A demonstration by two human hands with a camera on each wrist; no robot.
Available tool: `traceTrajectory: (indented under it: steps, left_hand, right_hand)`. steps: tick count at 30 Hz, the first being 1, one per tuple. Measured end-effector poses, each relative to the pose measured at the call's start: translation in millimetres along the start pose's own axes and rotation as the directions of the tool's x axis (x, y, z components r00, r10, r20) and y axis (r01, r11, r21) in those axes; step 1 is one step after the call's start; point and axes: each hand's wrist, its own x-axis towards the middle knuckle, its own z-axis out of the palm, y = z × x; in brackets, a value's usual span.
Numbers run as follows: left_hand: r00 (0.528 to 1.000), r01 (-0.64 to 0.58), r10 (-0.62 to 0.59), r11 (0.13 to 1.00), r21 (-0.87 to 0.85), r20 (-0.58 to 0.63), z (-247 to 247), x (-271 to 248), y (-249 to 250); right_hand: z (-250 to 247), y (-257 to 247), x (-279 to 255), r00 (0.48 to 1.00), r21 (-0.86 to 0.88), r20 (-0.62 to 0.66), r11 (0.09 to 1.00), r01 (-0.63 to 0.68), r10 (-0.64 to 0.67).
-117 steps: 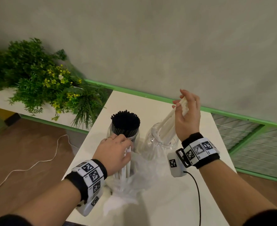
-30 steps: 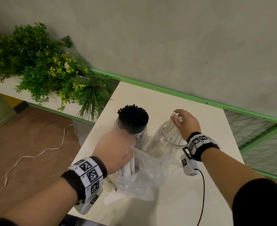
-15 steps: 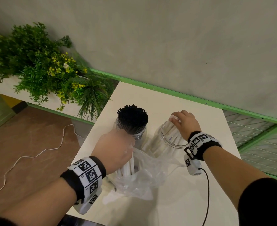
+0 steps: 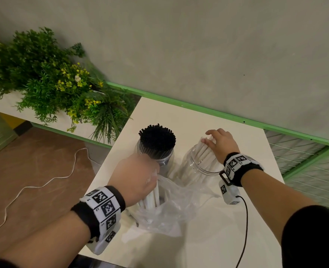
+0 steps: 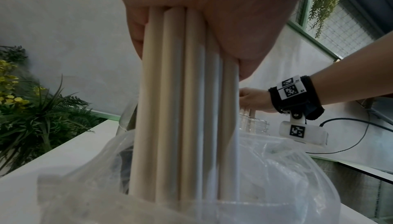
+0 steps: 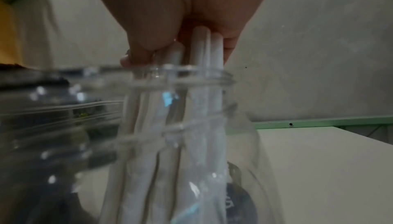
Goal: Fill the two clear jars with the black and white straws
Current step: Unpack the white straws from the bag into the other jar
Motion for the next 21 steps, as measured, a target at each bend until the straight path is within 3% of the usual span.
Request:
traceTrajectory:
  steps: [7,12,18,21]
  left_hand:
    - [1.000,-0.009,0.009,1.000,0.010,-0.008,1,1,-1]
    - [1.000,-0.007,0.007,1.000,0.025,-0.006,1,1,-2]
    - [1.000,-0.009,0.009,1.000,0.018,-0.019,0,0,-1]
    - [1.000,-0.006,0.006,1.000,0.014,-0.016,1,0,0]
  right_hand:
    - [-16,11,-14,0.994,0.066,-0.107,0.998,0.017,-0.010]
    - [-27,23,-36,0.958,0.115,-0.280,0.988,0.103,-0.067]
    - [-14,20,-51,0.987,0.073,-0.144,0.994,0.082,-0.071]
    - [-11,15,-45,0.986,0.053,-0.159,0.996,0.065,-0.056]
